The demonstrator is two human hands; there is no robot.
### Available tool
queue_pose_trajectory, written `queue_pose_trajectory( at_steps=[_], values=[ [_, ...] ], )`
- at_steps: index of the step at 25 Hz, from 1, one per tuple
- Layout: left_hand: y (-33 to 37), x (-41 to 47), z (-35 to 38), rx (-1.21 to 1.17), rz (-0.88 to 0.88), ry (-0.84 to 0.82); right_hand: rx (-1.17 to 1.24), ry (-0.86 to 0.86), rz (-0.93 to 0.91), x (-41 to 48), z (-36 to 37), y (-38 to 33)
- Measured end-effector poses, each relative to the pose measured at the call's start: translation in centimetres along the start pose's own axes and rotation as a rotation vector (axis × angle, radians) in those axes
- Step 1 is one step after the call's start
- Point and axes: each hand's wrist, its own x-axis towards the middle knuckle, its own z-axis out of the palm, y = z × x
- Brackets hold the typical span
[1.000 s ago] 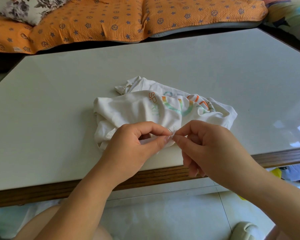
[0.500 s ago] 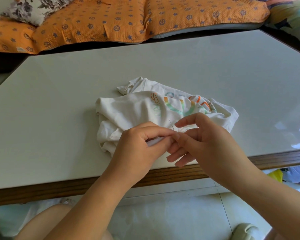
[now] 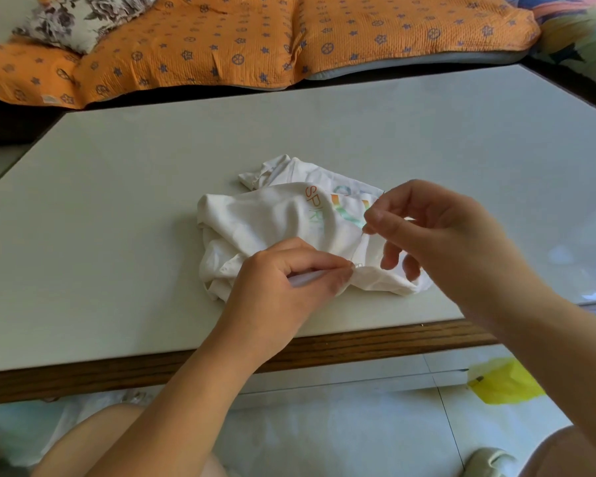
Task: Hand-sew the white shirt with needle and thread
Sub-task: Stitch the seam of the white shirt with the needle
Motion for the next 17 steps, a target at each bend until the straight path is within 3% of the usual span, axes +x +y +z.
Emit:
queue_pose_trajectory(
  at_steps=[6,12,14,17],
  values=[
    [-0.1,0.1,0.1,-0.046,-0.024,-0.034,-0.018,-0.078,-0.028,0.3,0.5,-0.2],
    [-0.4,0.3,-0.1,-0.05,-0.071,-0.071,0.652,-0.02,0.149,3.2,-1.4,-0.7],
    [-0.5,0.4,-0.2,-0.04,-0.09,-0.096,0.746,0.052,0.13,4.5,-2.2,-0.3],
    [-0.7,0.5,-0.3,-0.04,-0.122,-0.138,0.672,0.181,0.059,6.1,-3.2,0.5]
  ],
)
